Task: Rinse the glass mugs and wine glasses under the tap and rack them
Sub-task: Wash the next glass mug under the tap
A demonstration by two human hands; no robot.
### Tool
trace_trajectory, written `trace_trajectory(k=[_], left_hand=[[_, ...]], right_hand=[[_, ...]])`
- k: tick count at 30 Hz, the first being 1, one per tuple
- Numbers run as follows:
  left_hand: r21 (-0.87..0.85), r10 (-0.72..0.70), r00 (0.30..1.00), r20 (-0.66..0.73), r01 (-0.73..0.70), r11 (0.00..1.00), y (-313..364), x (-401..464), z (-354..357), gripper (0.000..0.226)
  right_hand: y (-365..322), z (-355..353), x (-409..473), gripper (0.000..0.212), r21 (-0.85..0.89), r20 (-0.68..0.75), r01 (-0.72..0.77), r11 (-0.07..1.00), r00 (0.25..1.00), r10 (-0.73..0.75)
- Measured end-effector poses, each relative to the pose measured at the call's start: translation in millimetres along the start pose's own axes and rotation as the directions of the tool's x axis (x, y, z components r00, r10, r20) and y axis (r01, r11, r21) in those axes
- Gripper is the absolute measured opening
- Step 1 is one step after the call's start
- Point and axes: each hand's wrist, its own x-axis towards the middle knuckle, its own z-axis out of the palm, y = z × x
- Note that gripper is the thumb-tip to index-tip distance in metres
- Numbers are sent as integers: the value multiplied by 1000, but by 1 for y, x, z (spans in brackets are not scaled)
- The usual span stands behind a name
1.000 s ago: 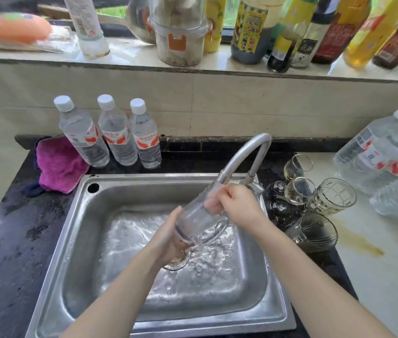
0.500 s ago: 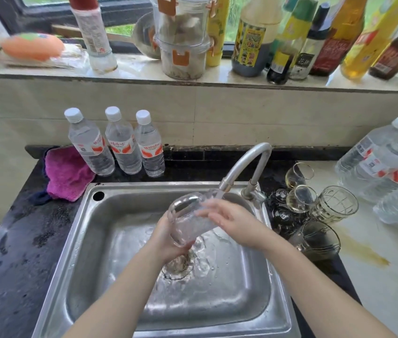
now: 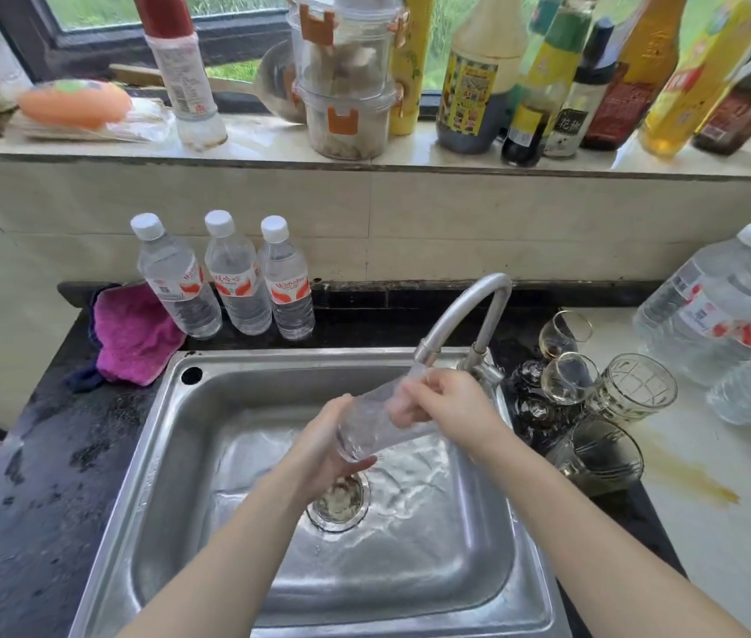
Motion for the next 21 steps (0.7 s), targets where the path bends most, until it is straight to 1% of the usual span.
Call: trace_trajectory(k=[1, 2, 3, 4, 5, 6, 7, 9, 10, 11, 12, 13, 14, 15, 16, 17, 19, 20, 21], left_hand=[[4, 18, 1000, -17, -18, 1000, -1, 1, 2, 34], [-6, 6, 999, -41, -6, 1000, 0, 1, 3, 35], [-28, -16, 998, -67, 14, 999, 2, 1, 2, 34], [-49, -48, 996, -80, 44, 998, 4, 1, -1, 31], [-56, -77, 995, -62, 74, 996, 5, 1, -4, 29], [-46, -94, 995, -25, 93, 995, 4, 0, -6, 30], [-40, -90, 996, 10, 91, 995, 2, 0, -6, 33], [-27, -41, 999, 10, 41, 999, -4, 0, -2, 36], [-24, -22, 1000, -6, 22, 999, -4, 0, 2, 33], [-18, -21, 999, -38, 20, 1000, -2, -1, 5, 28], [-6, -42, 997, -60, 41, 999, 1, -1, 5, 23], [5, -66, 996, -62, 67, 998, 5, -2, 3, 20], [3, -86, 995, -45, 86, 996, 6, -1, -1, 20], [-9, -90, 995, -33, 90, 996, 5, 1, -6, 23], [-30, -82, 997, -16, 81, 996, 2, 2, -9, 27], [-52, -53, 999, 8, 53, 997, -2, 5, -10, 32], [-59, 17, 999, 51, -14, 998, -10, 11, -9, 44], [-69, 27, 999, 36, -25, 997, -10, 13, -9, 48], [-93, 10, 1000, 17, -9, 996, -7, 14, -10, 49]], right_hand=[[-1, 1, -1, 21, -21, 1, 12, 1000, 1000, -12], [1, 0, -1, 24, -117, 36, 48, 992, 998, -44], [2, -2, -3, 26, -257, 121, 95, 962, 991, -65], [6, -4, -3, 23, -367, 192, 130, 921, 979, -62], [7, -8, -1, 18, -395, 212, 116, 911, 977, -32], [6, -10, 0, 14, -360, 189, 93, 928, 982, -25], [3, -7, 1, 14, -276, 132, 50, 960, 991, -14], [-7, 3, 1, 22, 2, -23, -13, 1000, 1000, 13], [-7, 8, 1, 23, 77, -78, 9, 997, 997, -3], [-6, 10, 0, 21, 43, -84, 54, 998, 995, -50], [-7, 8, -2, 17, -74, -15, 92, 993, 996, -93], [-7, 3, -4, 15, -225, 117, 119, 967, 989, -94], [-7, -3, -5, 15, -349, 229, 133, 928, 972, -53], [-5, -7, -3, 14, -406, 265, 115, 907, 964, -3], [-6, -10, 0, 15, -413, 252, 106, 905, 968, 1], [-6, -9, 3, 17, -362, 194, 72, 930, 981, -1], [-10, 0, 2, 20, -158, 56, 26, 987, 998, -18], [-9, 4, 0, 20, -108, 30, 58, 992, 998, -55], [-8, 6, -2, 22, -146, 45, 97, 985, 995, -91]])
